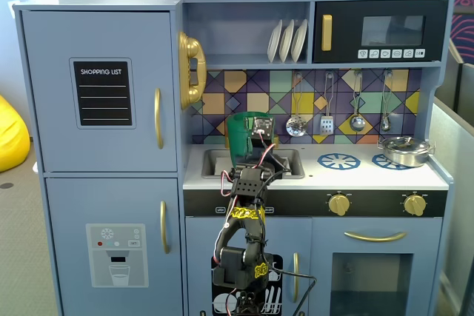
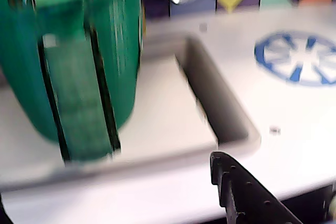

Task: Take off the lid from the green recipient and place it on the counter

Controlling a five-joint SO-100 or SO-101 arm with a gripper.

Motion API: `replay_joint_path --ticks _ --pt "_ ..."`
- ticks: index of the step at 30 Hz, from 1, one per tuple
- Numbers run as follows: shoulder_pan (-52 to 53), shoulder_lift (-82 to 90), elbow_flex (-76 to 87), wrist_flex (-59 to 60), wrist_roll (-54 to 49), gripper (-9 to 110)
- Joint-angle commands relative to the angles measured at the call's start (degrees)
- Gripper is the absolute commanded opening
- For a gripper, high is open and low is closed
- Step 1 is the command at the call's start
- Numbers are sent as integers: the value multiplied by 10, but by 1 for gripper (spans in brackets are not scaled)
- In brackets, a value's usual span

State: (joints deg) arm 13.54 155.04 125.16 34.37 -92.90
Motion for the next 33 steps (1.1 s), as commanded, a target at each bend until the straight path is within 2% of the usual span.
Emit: replay_joint_path --ticks 1,17,33 --pt "-16 -43 -62 -67 -10 50" --pt "-47 -208 -207 -150 -14 44" --pt "-70 -275 -263 -184 -32 38"
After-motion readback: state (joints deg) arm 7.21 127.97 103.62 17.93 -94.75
